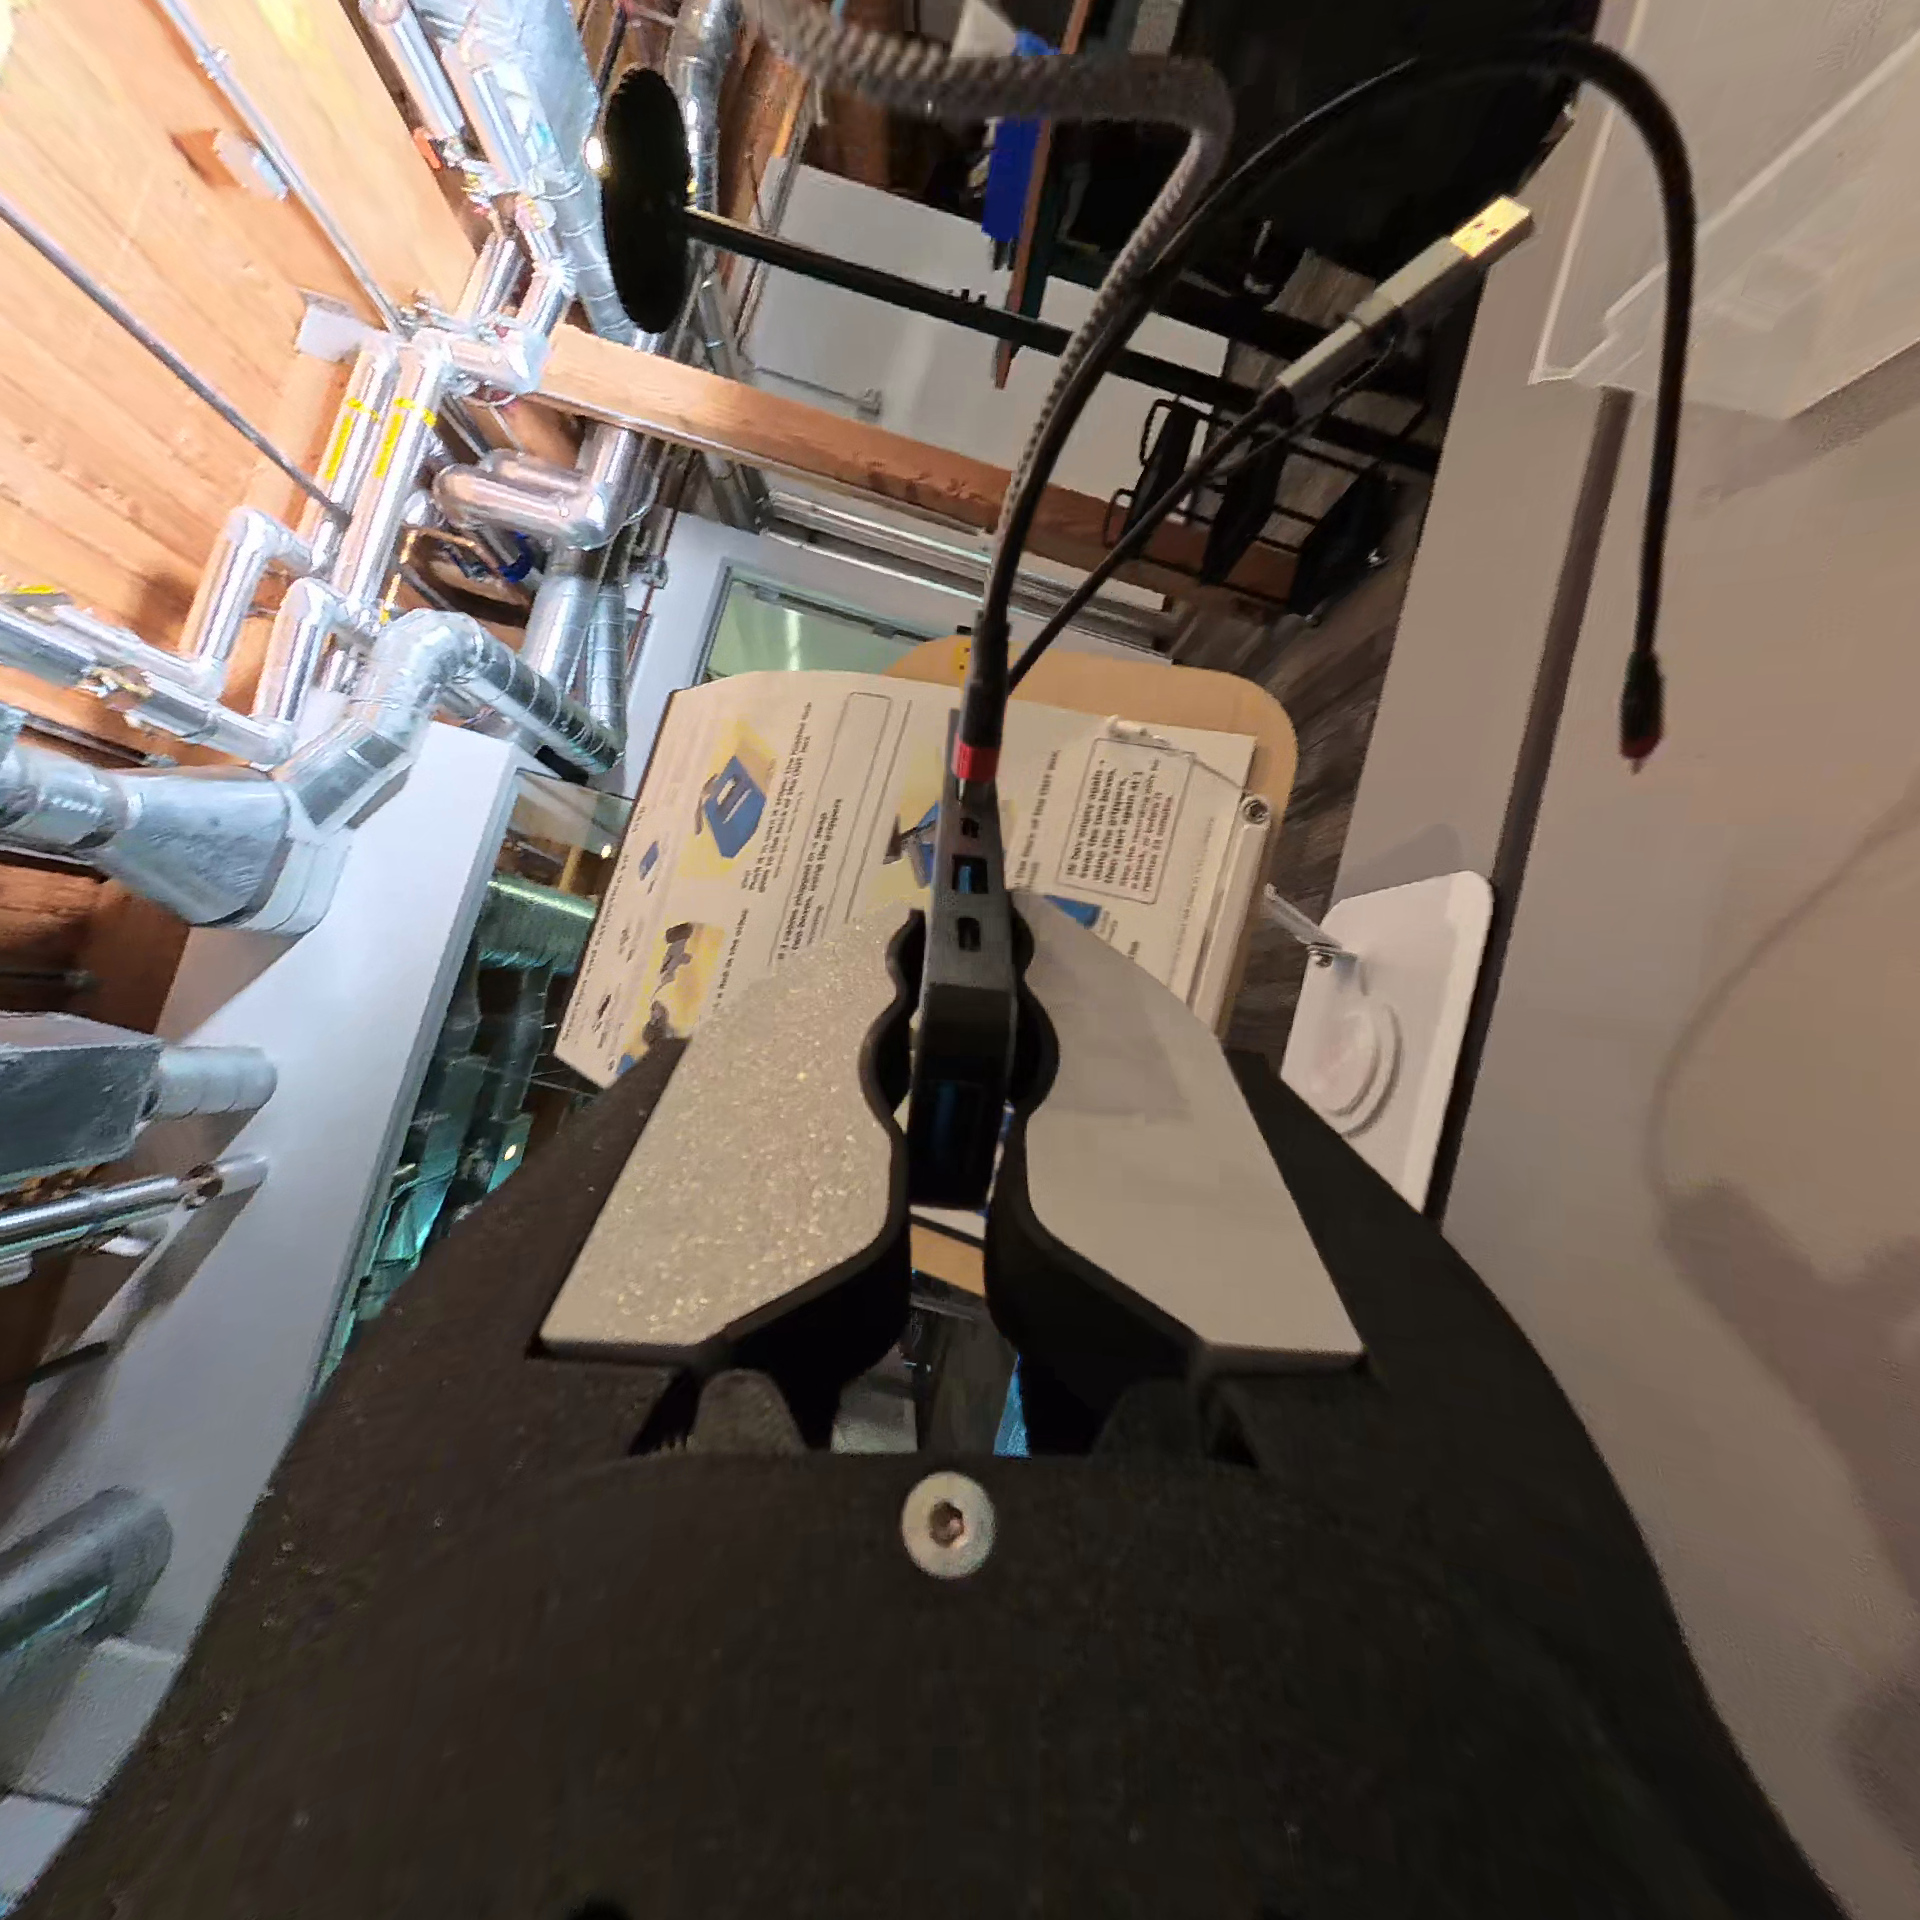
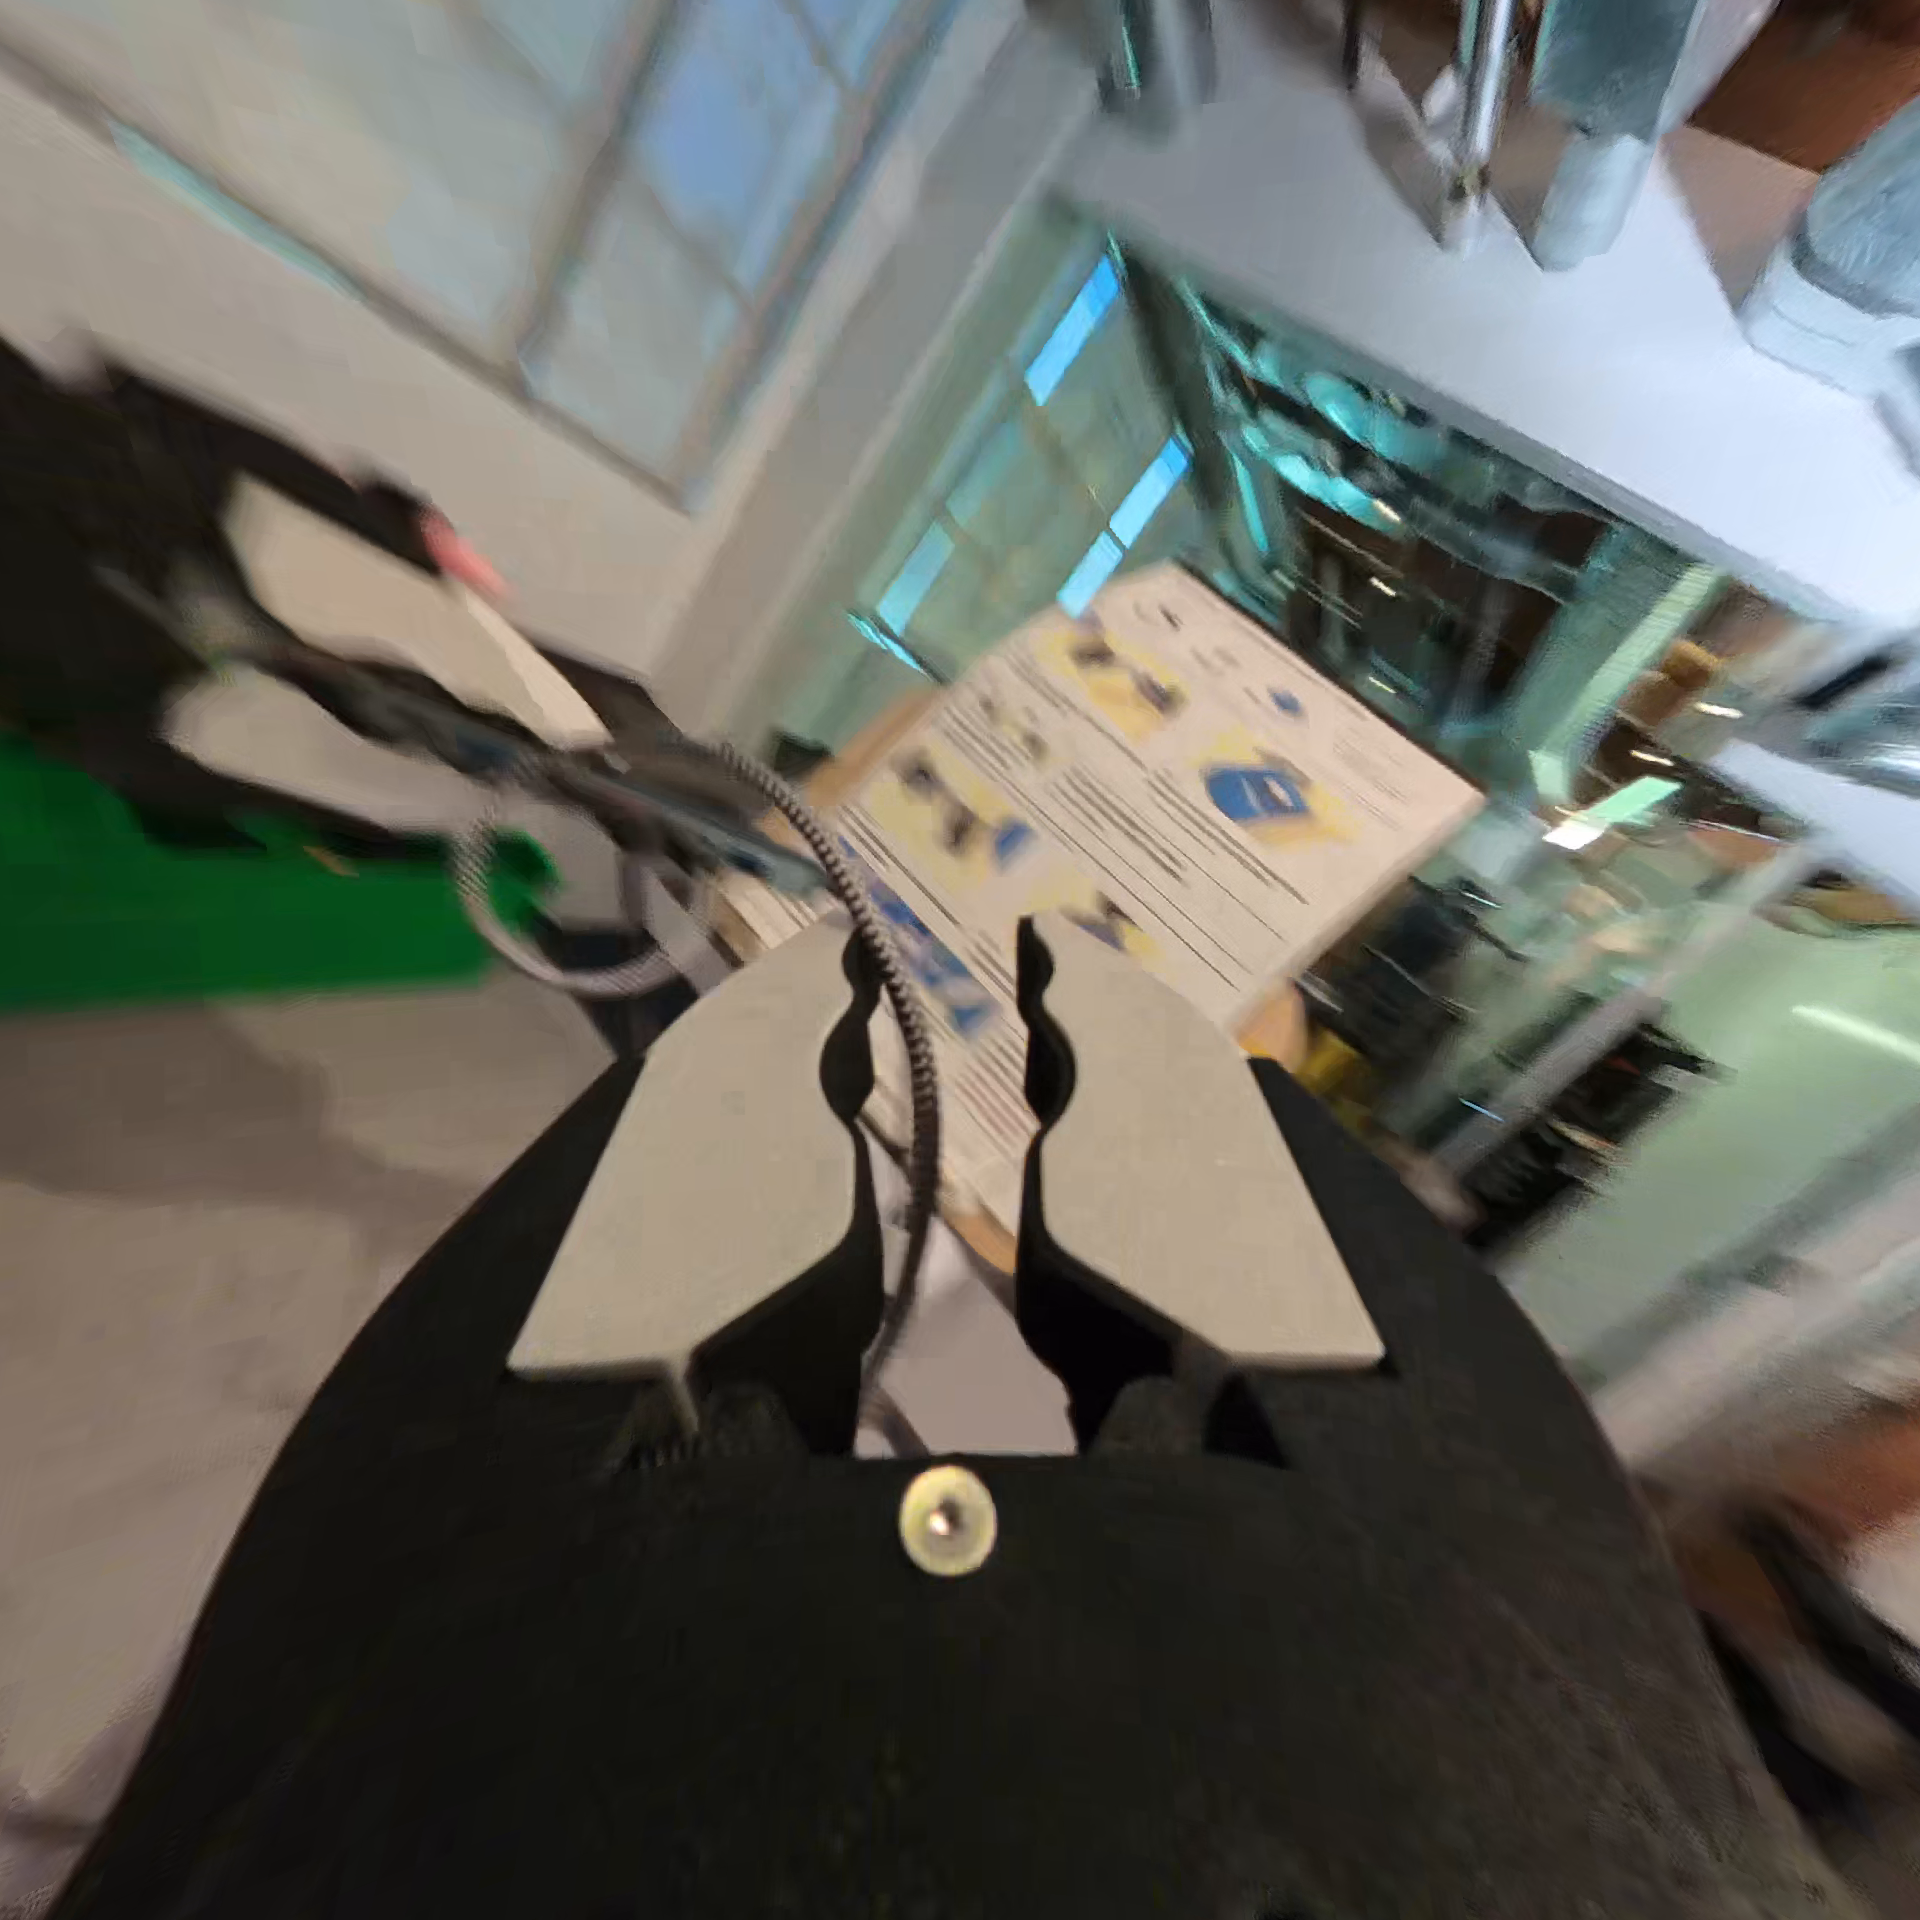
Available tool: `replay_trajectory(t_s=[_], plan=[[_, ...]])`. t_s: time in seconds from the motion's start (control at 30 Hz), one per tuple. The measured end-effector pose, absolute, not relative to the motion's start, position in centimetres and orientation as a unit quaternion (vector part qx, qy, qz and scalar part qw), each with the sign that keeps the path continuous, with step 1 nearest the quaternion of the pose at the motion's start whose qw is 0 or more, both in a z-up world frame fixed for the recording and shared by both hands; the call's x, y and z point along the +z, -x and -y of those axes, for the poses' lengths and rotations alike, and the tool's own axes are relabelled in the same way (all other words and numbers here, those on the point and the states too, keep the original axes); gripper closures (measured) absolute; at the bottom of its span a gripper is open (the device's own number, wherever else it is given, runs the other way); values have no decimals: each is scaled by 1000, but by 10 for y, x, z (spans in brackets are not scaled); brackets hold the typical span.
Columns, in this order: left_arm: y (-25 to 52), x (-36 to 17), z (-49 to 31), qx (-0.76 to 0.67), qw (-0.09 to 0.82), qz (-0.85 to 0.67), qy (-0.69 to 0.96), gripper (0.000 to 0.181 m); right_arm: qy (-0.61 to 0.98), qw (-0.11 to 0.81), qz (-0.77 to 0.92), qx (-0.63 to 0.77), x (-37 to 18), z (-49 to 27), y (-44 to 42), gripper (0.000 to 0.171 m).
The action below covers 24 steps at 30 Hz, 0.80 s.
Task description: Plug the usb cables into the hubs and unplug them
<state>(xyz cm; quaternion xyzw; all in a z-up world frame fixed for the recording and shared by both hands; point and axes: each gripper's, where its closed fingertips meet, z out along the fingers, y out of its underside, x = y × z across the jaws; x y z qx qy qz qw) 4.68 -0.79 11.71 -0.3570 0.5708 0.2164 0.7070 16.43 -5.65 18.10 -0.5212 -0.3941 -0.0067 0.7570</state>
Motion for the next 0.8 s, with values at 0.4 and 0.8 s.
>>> replay_trajectory(t_s=[0.4,0.8], plan=[[-14,134,-2,243,720,-534,370,170,654,447,600,112,82,136,-122,157],[-44,120,6,223,716,-567,342,170,644,582,445,219,152,127,-169,144]])
